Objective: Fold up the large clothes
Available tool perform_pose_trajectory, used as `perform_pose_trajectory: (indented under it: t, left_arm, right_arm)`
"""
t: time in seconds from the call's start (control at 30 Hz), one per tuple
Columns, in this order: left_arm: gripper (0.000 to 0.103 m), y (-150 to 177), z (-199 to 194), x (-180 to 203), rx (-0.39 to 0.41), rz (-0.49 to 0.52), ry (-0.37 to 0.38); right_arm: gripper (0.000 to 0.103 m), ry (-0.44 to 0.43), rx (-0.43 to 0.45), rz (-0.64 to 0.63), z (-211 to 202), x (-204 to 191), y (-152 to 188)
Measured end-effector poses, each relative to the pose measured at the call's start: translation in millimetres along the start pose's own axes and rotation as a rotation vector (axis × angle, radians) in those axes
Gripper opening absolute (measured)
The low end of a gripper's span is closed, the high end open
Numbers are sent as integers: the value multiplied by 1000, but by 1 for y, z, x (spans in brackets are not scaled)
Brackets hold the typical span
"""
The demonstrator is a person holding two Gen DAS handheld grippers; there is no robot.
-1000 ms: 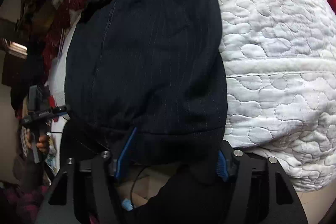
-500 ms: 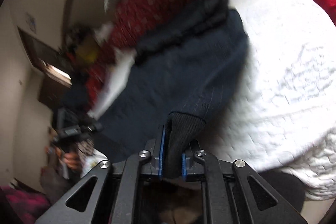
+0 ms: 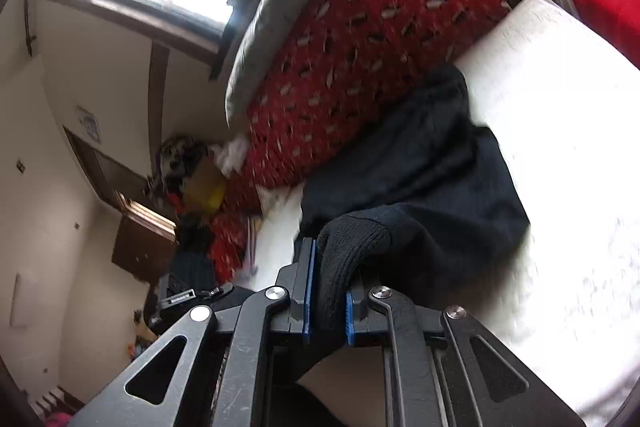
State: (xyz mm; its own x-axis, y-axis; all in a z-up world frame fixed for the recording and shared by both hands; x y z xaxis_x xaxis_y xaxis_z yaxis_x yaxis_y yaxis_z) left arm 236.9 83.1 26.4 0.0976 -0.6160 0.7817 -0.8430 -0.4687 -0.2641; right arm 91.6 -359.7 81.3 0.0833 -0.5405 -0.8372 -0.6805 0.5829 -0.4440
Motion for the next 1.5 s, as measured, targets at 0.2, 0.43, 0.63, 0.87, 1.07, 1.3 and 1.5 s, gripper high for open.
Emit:
perform_pose_trajectory:
  t: [0.2,0.43,0.63,0.87,1.07,1.3,1.5]
  left_arm:
    - [8,-56,40,16,49,-26,-18]
    - [8,-132,119,8,41,-71,-82]
    - [8,-166,186,-16,9,-109,-178]
    - [13,-171,211,-46,-89,-250,-127]
    - [20,-193,162,-19,-5,-264,62]
    - [54,-184,153,-12,-47,4,-128]
    - [54,-151,197,-32,-191,174,-325]
  right_arm:
    - [10,-5,60,38,44,14,-58]
    - [9,31,102,130,119,56,-119]
    - [8,140,119,243,186,119,-154]
    - [11,254,69,371,215,178,-157]
    - [44,188,176,302,178,151,-181]
    - [55,395,77,146,181,153,-178]
    - [60,535,-30,59,225,165,-165]
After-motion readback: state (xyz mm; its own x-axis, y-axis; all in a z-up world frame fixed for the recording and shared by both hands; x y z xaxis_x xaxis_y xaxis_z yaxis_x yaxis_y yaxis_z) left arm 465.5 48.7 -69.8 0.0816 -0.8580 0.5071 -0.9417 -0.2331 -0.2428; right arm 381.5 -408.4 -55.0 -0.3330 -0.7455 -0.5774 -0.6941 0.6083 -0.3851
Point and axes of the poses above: each gripper's, at about its wrist camera, not at the fingertips, and z roughly the way its jaws point, x to its right, y to its underside, the point moved 8 cm from there along z, roughly the way its jaws point, and after that the axes turned 3 degrees about x, right-handed, at the moved point
